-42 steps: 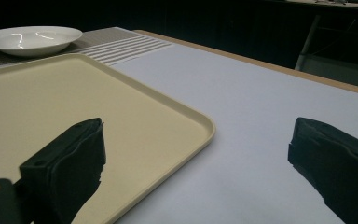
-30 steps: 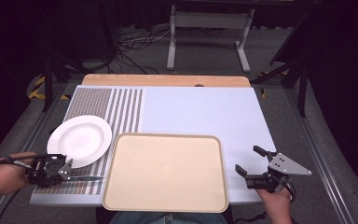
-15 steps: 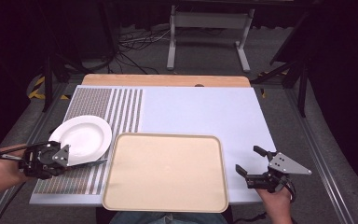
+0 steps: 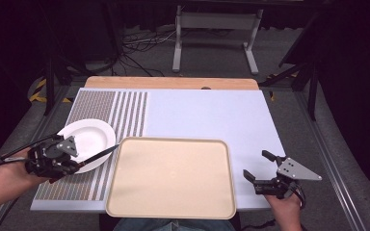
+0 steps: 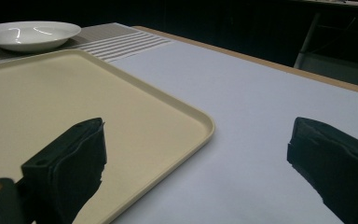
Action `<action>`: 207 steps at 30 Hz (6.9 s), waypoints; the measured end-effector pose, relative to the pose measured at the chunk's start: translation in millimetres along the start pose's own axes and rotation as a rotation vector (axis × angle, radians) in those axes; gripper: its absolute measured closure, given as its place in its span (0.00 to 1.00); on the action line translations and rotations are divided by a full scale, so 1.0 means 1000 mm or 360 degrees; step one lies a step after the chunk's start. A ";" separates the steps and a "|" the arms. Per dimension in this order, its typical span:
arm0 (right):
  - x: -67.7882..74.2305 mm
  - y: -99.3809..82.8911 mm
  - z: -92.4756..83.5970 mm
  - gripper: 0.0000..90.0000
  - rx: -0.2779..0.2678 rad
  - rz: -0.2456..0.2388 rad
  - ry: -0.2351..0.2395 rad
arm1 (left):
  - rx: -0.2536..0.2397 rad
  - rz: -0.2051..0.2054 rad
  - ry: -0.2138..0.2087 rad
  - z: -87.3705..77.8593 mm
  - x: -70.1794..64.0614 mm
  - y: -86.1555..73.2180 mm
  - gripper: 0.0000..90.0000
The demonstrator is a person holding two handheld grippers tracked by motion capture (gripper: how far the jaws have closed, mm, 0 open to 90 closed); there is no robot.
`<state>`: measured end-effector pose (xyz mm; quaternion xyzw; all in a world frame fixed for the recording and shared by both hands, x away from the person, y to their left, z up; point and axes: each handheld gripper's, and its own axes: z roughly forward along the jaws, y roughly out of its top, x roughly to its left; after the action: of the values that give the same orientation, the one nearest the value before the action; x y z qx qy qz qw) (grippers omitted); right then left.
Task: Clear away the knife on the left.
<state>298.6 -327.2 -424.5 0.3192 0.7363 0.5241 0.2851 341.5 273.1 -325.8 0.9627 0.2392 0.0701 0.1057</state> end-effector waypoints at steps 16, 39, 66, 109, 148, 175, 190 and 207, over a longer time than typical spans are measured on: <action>-0.002 0.000 -0.002 0.05 -0.0003 0.0030 -0.0005 | -0.0126 -0.0449 -0.0312 0.012 0.018 0.015 0.86; -0.002 0.000 -0.003 0.06 0.0001 0.0027 -0.0003 | -0.0098 -0.0536 -0.0495 0.044 -0.003 0.050 0.86; -0.004 -0.001 -0.003 0.06 0.0010 0.0048 0.0014 | -0.0011 -0.0531 -0.0646 0.090 -0.022 0.089 0.86; -0.003 -0.001 -0.002 0.06 0.0026 0.0047 0.0039 | 0.0079 -0.0493 -0.0646 0.115 -0.032 0.098 0.66; -0.004 -0.001 -0.001 0.06 0.0014 0.0047 0.0053 | -0.0202 0.0331 -0.0266 0.113 -0.074 0.119 1.00; -0.003 -0.001 -0.001 0.06 0.0021 0.0046 0.0056 | -0.0083 0.0271 -0.0199 0.125 -0.063 0.115 1.00; -0.002 -0.001 0.000 0.06 0.0026 0.0046 0.0059 | -0.0074 0.0177 -0.0158 0.125 -0.046 0.108 1.00; -0.002 -0.001 0.000 0.06 0.0035 0.0043 0.0058 | -0.0050 0.0071 -0.0134 0.124 -0.033 0.100 1.00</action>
<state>300.0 -329.3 -425.7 0.3227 0.7427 0.5254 0.2610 380.0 150.3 -424.6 0.9681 0.2118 0.0357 0.1292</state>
